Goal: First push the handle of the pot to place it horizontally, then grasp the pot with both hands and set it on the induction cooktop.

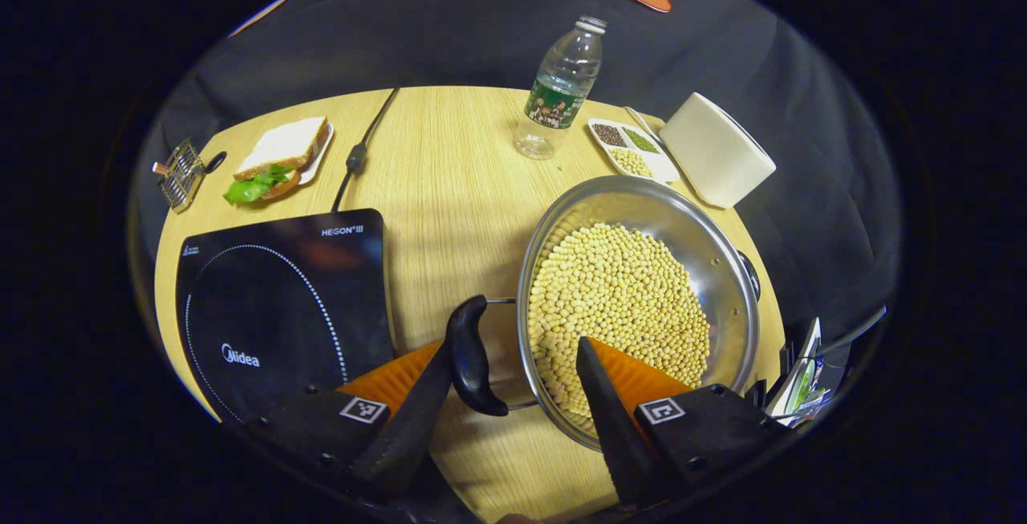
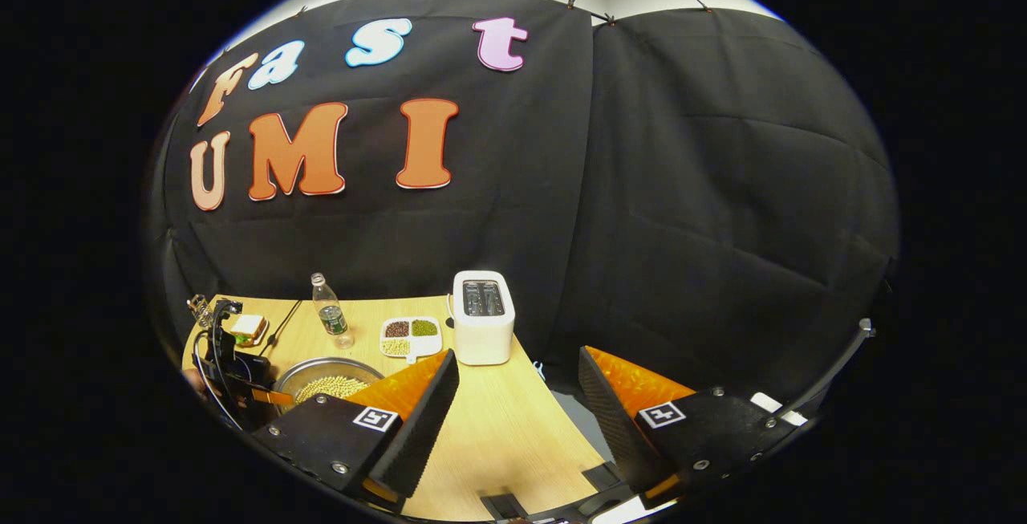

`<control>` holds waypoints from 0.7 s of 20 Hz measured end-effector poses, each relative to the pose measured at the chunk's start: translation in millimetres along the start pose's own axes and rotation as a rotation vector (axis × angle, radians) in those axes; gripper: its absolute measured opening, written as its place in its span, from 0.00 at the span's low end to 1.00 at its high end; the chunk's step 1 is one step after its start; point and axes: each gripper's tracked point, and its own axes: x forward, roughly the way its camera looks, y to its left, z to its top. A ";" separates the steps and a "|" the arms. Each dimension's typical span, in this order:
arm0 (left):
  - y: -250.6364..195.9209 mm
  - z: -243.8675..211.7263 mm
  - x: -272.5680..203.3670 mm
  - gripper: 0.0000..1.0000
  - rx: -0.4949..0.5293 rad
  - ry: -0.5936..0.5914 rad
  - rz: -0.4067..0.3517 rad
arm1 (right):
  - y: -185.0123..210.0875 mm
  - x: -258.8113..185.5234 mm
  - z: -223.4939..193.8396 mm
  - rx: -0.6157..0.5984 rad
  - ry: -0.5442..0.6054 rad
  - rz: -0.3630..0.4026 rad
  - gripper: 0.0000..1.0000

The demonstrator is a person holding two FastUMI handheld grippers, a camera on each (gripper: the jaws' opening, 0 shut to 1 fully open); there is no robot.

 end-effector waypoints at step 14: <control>13.4 -5.8 24.2 0.82 0.024 0.013 0.089 | 21.3 18.5 -19.6 0.010 0.080 0.040 0.94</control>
